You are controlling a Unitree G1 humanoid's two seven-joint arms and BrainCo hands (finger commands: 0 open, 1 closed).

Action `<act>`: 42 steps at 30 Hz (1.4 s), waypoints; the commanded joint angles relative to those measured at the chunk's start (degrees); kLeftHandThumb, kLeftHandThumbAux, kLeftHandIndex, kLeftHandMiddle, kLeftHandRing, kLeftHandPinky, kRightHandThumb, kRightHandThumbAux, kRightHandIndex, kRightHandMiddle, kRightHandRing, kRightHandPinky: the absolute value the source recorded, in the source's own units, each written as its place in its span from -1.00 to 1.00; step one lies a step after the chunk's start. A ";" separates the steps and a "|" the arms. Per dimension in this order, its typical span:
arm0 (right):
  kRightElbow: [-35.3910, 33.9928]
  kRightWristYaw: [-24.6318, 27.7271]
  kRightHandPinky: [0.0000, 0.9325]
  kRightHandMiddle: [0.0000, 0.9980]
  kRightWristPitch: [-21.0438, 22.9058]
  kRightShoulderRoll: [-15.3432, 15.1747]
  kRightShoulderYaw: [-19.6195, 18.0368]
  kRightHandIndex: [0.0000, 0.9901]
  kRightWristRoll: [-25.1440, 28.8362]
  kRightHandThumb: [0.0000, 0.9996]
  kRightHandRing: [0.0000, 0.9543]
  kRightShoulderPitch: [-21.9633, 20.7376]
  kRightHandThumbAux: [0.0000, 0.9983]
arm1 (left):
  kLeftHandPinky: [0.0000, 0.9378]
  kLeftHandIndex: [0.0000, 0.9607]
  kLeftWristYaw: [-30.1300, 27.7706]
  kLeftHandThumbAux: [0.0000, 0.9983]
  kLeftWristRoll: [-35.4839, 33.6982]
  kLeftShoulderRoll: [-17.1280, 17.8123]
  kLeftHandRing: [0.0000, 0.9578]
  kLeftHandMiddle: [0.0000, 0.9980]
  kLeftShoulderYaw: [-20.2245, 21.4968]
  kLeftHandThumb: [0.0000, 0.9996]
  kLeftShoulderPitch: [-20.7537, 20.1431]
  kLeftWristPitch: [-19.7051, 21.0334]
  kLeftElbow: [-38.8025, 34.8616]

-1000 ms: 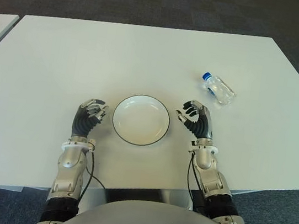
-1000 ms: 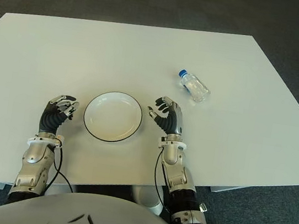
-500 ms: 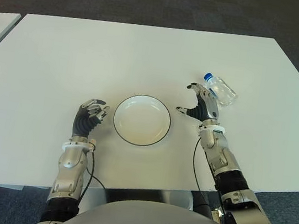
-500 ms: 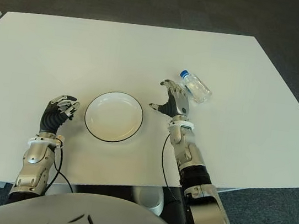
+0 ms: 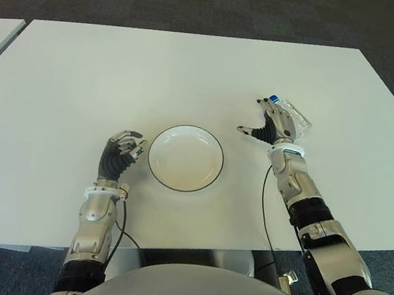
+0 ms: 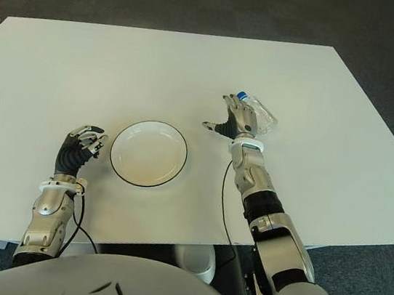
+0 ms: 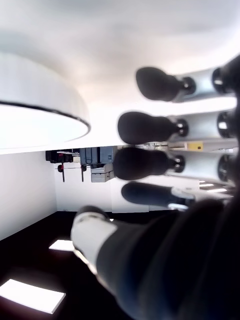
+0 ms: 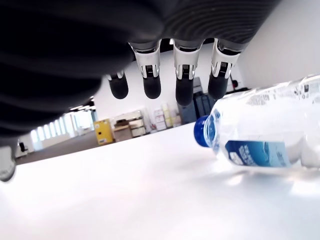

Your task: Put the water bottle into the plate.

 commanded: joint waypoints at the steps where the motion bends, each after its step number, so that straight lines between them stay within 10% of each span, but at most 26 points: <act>1: 3.44 0.19 -1.00 -1.00 2.90 -0.12 1.10 -1.00 -0.56 -0.23 -1.00 -3.51 -0.38 | 0.55 -0.10 1.02 0.45 -0.72 -0.87 0.53 0.49 0.22 0.40 0.88 2.22 -0.96; 15: 16.87 -2.38 -1.00 -1.00 3.41 -0.67 1.37 -1.00 1.85 0.22 -1.00 -12.75 -0.52 | 0.55 -0.10 1.06 0.44 -0.74 -0.96 0.52 0.48 0.18 0.41 0.81 1.29 -0.92; 42: 39.04 -6.66 -1.00 -1.00 8.69 1.04 7.52 -1.00 2.54 0.24 -1.00 -21.76 -0.71 | 0.58 -0.10 0.60 0.45 -0.70 0.19 0.55 0.51 0.20 0.40 0.81 -0.32 0.01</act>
